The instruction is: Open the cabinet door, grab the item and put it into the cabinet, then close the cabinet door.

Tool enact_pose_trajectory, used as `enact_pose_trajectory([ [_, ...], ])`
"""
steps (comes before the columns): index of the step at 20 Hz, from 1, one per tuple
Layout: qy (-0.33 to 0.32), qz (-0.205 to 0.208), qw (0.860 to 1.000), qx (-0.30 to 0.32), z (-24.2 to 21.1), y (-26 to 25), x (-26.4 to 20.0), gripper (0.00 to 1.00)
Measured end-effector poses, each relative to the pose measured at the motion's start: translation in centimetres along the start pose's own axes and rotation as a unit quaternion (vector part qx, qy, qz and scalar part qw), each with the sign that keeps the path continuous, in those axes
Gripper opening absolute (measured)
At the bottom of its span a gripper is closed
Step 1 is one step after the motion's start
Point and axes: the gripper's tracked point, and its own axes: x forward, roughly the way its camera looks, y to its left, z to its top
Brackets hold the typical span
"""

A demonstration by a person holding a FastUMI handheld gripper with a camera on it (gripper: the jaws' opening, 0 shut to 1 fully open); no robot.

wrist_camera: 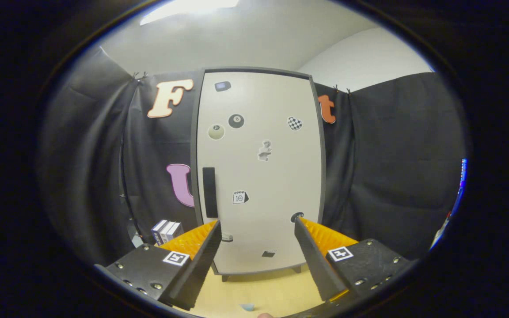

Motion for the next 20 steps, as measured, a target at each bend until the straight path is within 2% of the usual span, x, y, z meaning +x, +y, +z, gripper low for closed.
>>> enact_pose_trajectory([
  [8,0.011,-0.015,1.000,-0.016,-0.9,0.1,0.9,0.98],
  [11,0.012,-0.004,1.000,-0.013,-0.8,0.8,1.7,0.99],
  [20,0.028,0.041,0.999,-0.006,-2.1,6.2,10.0,0.98],
])
